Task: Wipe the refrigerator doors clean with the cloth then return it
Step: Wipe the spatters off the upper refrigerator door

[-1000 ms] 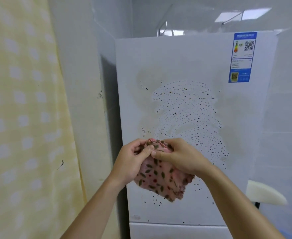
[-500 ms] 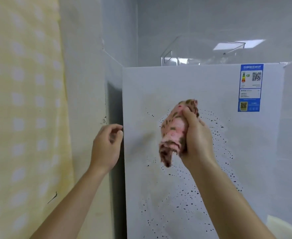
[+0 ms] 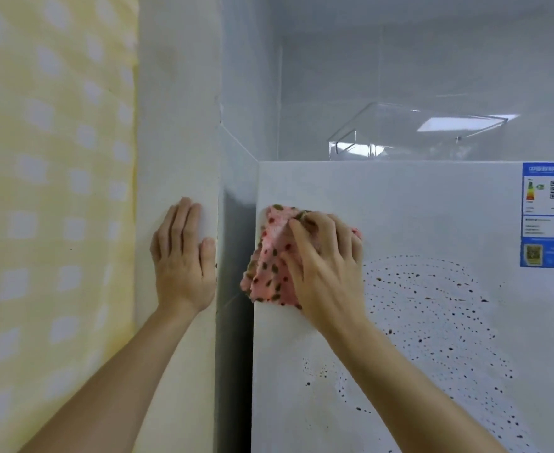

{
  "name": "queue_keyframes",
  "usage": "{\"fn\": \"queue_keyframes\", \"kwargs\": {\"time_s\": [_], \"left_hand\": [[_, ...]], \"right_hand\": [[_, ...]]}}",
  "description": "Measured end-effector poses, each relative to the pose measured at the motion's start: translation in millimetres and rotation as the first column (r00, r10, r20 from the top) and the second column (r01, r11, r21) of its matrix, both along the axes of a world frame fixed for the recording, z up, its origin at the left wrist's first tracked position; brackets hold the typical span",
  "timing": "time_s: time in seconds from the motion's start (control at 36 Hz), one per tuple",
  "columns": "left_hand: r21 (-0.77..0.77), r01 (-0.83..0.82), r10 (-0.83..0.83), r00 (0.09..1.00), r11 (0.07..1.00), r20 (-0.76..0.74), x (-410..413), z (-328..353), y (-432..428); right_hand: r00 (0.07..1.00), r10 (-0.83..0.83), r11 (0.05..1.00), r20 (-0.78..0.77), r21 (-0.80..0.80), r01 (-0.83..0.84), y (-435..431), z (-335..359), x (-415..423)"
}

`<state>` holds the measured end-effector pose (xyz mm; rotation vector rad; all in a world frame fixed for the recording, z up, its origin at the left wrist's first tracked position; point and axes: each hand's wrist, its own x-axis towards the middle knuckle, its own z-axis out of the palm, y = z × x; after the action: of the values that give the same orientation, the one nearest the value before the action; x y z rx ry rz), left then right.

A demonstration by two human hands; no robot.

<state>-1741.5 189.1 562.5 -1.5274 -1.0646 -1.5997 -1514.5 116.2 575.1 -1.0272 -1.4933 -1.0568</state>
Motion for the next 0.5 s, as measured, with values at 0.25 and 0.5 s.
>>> {"fn": "queue_keyframes", "kwargs": {"time_s": [0.25,0.5], "left_hand": [[0.084,-0.008,0.011,0.999,0.996,-0.031,-5,-2,6],[0.078,0.013,-0.014,1.000,0.997,0.013,2,8,-3]], "right_hand": [[0.982,-0.170,0.983,0.082,-0.047,0.175,29,-9,-17],[0.982,-0.169,0.986,0.082,0.004,0.169,38,39,-39]]}}
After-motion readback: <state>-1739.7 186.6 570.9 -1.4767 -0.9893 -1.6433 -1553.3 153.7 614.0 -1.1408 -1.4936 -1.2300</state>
